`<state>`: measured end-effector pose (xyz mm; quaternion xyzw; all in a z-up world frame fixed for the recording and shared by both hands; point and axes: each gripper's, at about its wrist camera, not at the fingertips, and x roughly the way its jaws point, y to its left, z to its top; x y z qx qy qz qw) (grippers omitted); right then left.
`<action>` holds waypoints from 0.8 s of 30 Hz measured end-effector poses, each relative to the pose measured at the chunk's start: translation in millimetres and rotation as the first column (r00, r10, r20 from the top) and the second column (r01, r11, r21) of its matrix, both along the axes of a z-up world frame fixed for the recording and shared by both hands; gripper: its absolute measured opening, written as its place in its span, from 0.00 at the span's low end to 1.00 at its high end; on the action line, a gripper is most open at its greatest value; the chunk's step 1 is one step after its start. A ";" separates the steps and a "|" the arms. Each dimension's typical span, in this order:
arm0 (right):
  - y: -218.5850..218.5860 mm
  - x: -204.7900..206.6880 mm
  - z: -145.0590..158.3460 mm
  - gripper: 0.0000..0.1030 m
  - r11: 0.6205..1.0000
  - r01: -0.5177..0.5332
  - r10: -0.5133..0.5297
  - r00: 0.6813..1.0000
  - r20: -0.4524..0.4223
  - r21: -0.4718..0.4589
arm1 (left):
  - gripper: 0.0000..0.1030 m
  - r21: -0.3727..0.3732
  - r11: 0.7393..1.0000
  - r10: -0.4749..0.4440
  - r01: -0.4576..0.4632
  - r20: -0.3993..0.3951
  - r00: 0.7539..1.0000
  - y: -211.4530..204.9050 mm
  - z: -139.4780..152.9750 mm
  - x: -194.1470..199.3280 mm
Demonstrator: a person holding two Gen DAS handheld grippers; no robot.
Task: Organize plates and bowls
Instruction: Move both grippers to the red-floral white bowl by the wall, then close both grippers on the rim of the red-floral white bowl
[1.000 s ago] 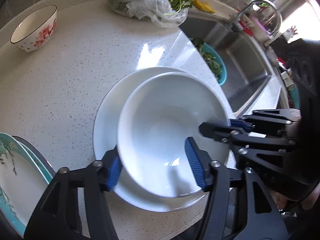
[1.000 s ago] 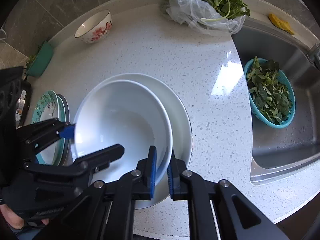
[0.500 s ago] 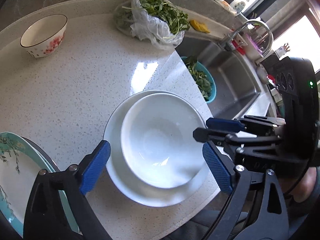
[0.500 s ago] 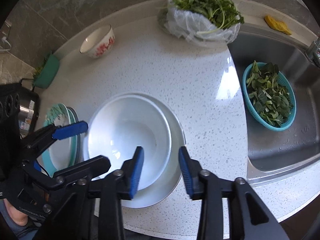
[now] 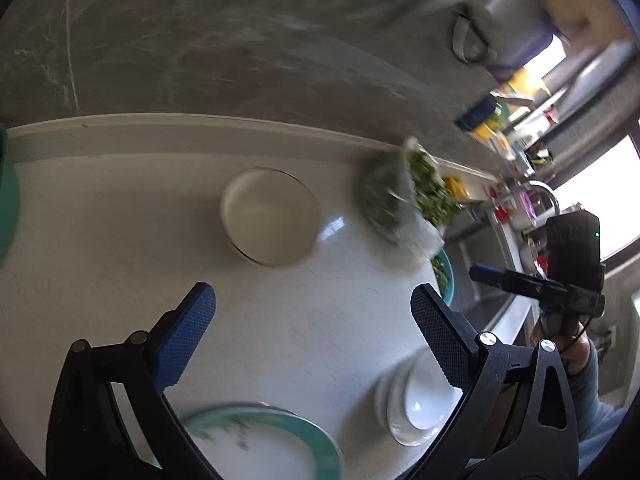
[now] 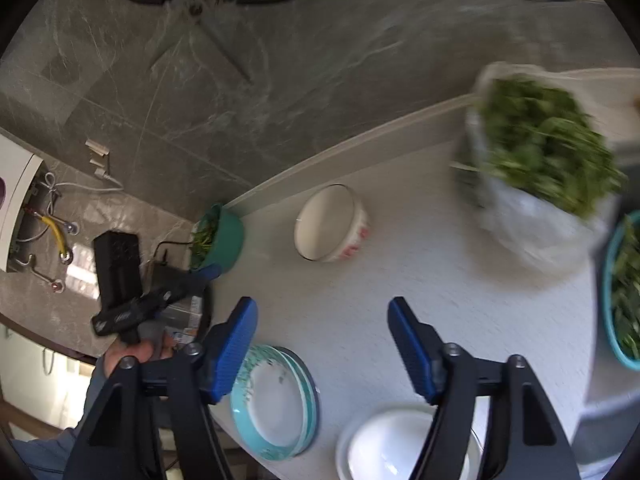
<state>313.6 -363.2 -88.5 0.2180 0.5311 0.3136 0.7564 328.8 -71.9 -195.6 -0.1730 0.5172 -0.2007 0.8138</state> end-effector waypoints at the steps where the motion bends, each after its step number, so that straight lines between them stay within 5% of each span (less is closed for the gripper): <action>1: 11.8 14.3 -3.9 0.72 1.000 -0.013 0.013 1.000 -0.008 0.013 | 0.97 -0.018 1.000 0.001 -0.001 -0.019 1.000 13.6 -8.2 18.6; 8: 78.6 89.3 -63.5 0.72 0.999 -0.007 0.012 0.988 -0.156 0.031 | 0.97 -0.092 0.996 -0.009 -0.004 -0.142 0.990 50.7 -84.3 101.7; 18: 113.4 127.6 -127.3 0.68 1.000 0.006 -0.004 0.962 -0.272 0.008 | 0.93 -0.097 0.993 -0.092 0.071 -0.234 0.968 46.6 -145.7 135.5; 22: 119.1 132.7 -140.0 0.60 1.000 -0.001 0.005 0.955 -0.297 0.011 | 0.61 -0.109 0.989 -0.120 0.096 -0.237 0.964 45.9 -152.1 139.2; 24: 120.7 133.1 -145.9 0.59 1.000 0.006 -0.002 0.951 -0.309 0.012 | 0.55 -0.097 0.989 -0.136 0.115 -0.245 0.960 41.5 -156.7 139.6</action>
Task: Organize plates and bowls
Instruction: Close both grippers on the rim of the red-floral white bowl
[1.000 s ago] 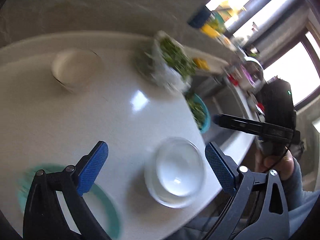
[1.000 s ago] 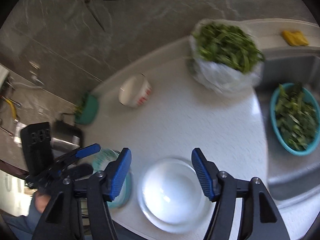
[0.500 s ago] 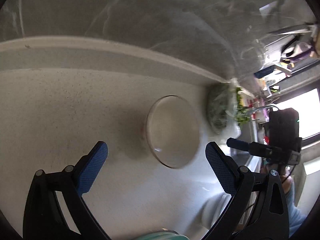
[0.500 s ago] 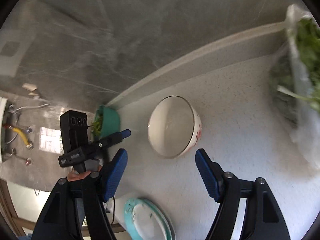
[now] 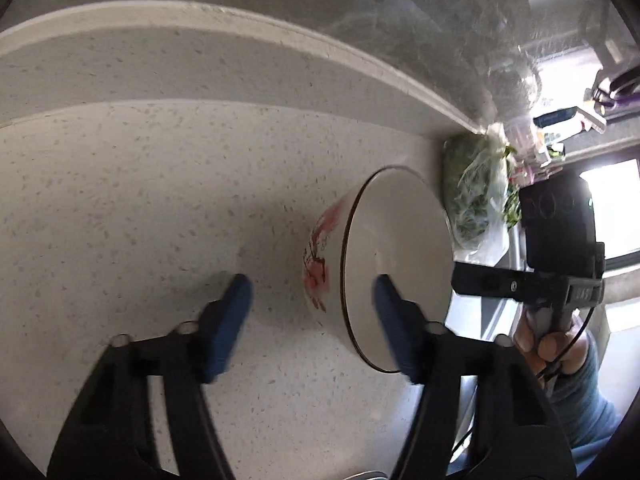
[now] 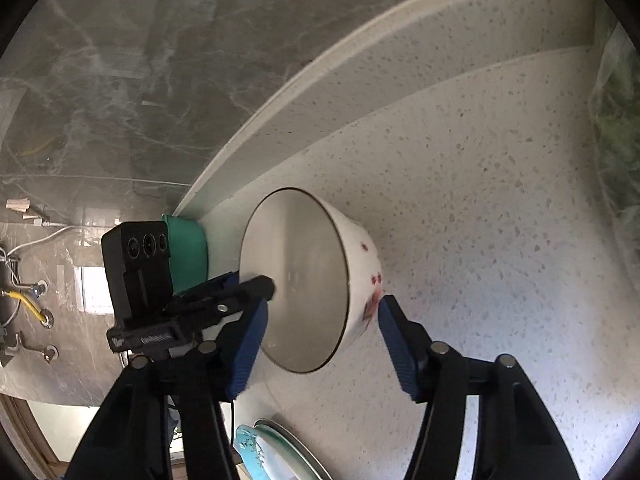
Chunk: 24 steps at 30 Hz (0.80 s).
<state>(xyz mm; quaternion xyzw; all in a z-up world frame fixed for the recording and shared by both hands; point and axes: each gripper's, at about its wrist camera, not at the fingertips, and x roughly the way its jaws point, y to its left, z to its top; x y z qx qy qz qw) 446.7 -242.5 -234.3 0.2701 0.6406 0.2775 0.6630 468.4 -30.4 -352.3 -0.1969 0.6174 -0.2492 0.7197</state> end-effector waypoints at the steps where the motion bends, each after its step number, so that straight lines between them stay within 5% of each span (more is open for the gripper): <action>1: -5.3 -2.4 1.0 0.58 1.000 0.002 -0.002 1.000 -0.005 0.000 | 0.55 -0.006 1.000 -0.001 0.001 -0.002 1.000 -2.6 -1.0 -3.2; 3: -3.5 -2.0 -5.4 0.56 1.000 0.003 -0.003 1.000 -0.026 0.000 | 0.55 -0.025 1.000 0.000 0.000 -0.011 1.000 -5.9 -5.1 -4.7; 9: -4.0 -2.2 -11.7 0.33 1.000 0.000 -0.001 0.999 -0.036 -0.022 | 0.25 -0.037 0.999 0.000 -0.001 -0.010 1.000 -17.6 -9.5 -4.7; 14: -4.6 -1.0 -12.4 0.27 0.999 0.002 -0.003 1.000 -0.031 -0.044 | 0.24 0.028 0.999 -0.017 0.017 0.005 1.000 -32.5 -3.1 -2.3; 24: -11.2 -2.2 -12.0 0.27 0.999 -0.001 0.001 1.000 -0.025 -0.034 | 0.22 -0.003 1.000 -0.024 0.024 -0.004 1.000 -30.9 -1.5 -5.3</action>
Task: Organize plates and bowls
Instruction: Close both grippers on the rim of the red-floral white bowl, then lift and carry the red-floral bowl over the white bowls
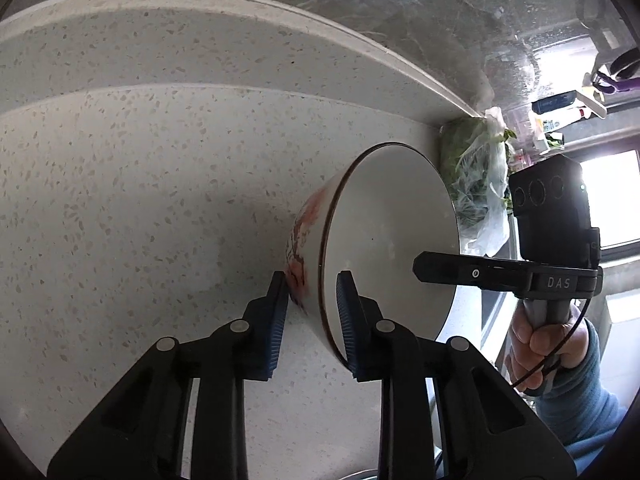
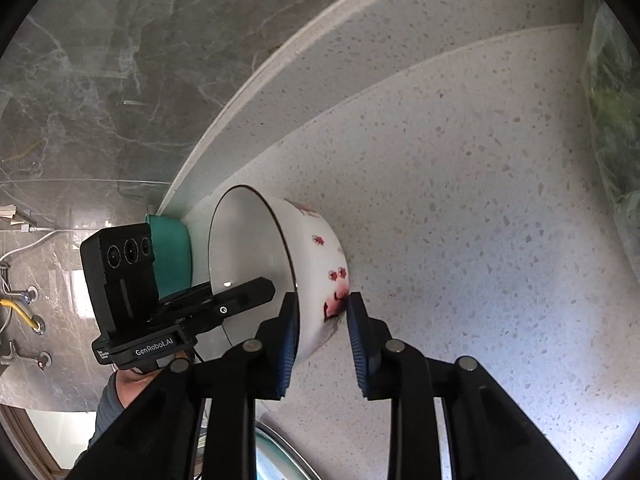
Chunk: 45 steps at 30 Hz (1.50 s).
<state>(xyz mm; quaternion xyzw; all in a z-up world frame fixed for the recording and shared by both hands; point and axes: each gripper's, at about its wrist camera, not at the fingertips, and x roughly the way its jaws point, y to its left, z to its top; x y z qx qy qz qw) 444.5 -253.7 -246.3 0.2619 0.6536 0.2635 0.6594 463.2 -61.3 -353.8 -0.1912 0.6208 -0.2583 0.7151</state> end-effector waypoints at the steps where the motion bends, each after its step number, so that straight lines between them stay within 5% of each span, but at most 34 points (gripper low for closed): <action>1: -0.7 0.1 1.1 0.27 1.000 -0.002 0.002 1.000 0.000 0.000 | 0.22 -0.001 1.000 0.000 0.000 0.000 1.000 -1.7 1.4 -0.1; 17: -26.7 -30.0 34.5 0.27 1.000 0.003 -0.003 1.000 0.018 0.017 | 0.22 0.041 0.998 -0.039 0.038 0.022 0.999 -42.4 52.6 -33.1; 29: -83.6 -113.4 84.9 0.27 0.998 0.045 -0.048 0.996 0.075 0.044 | 0.22 0.033 0.993 -0.111 0.109 0.060 0.992 -112.8 106.4 -122.4; 37: -131.9 -185.1 94.6 0.27 0.992 0.113 -0.116 0.992 0.040 0.053 | 0.22 -0.002 0.986 -0.167 0.167 0.014 0.986 -169.7 106.7 -199.9; 45: -177.1 -240.0 71.8 0.27 0.985 0.164 -0.163 0.986 -0.027 0.051 | 0.22 -0.014 0.982 -0.188 0.188 -0.061 0.980 -208.6 84.7 -263.0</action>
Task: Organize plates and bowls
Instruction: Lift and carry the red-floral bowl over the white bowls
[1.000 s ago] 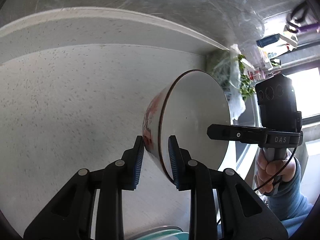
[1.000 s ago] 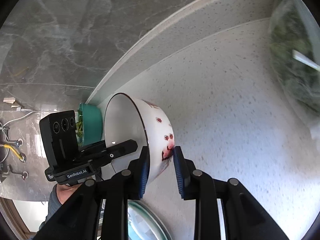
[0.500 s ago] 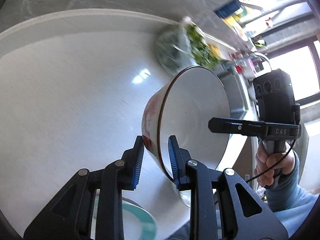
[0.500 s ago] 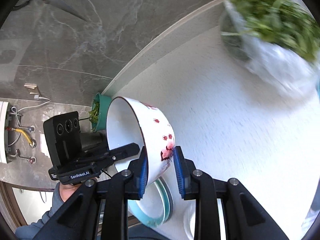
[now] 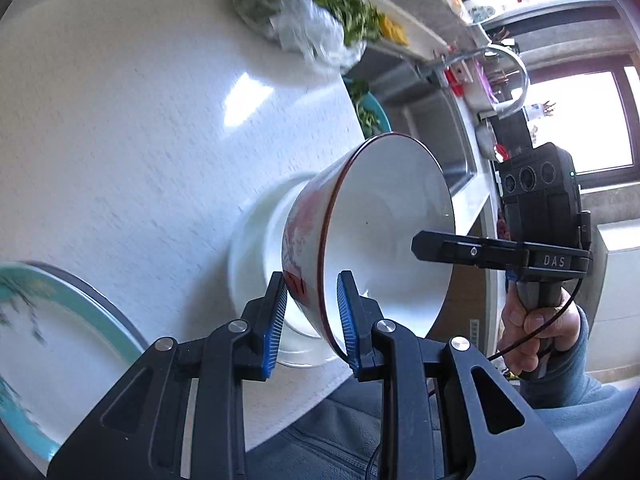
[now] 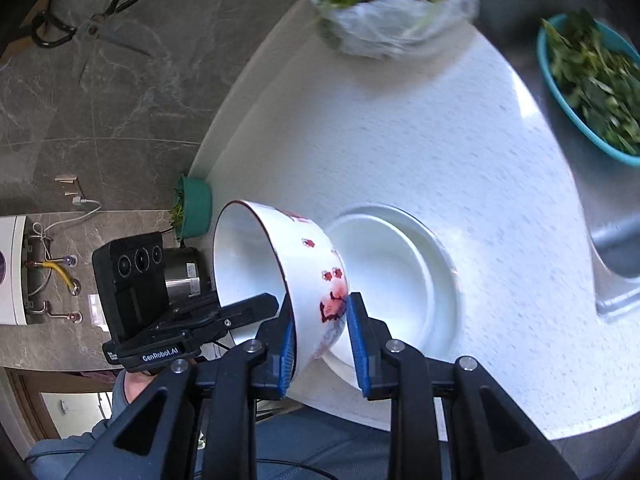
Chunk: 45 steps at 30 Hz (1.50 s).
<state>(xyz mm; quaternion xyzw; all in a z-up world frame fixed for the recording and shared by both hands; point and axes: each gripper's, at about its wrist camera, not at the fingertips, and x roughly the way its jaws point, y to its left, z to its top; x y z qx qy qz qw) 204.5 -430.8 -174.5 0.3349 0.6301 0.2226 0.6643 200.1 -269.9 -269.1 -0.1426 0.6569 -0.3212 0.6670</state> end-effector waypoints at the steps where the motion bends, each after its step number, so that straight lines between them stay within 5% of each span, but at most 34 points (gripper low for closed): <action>1: -4.0 -3.5 -4.4 0.27 1.000 0.005 -0.005 1.000 -0.007 -0.002 | 0.22 0.003 1.000 0.001 -0.001 -0.005 1.000 -3.6 -2.4 -1.5; 22: 1.6 -2.2 -26.6 0.23 0.986 -0.105 0.105 0.994 -0.006 -0.127 | 0.23 0.115 0.990 0.081 -0.077 -0.029 0.996 -33.9 -34.9 -6.5; 34: 37.8 -15.3 -9.6 0.21 0.884 -0.234 0.293 0.952 0.090 -0.404 | 0.25 0.126 0.985 0.122 -0.121 0.000 0.993 -28.2 -32.6 -8.2; 45: 40.5 -18.6 -9.9 0.30 0.896 -0.242 0.285 0.956 0.065 -0.374 | 0.25 0.147 0.982 0.116 -0.119 0.027 0.993 -30.4 -30.9 -10.3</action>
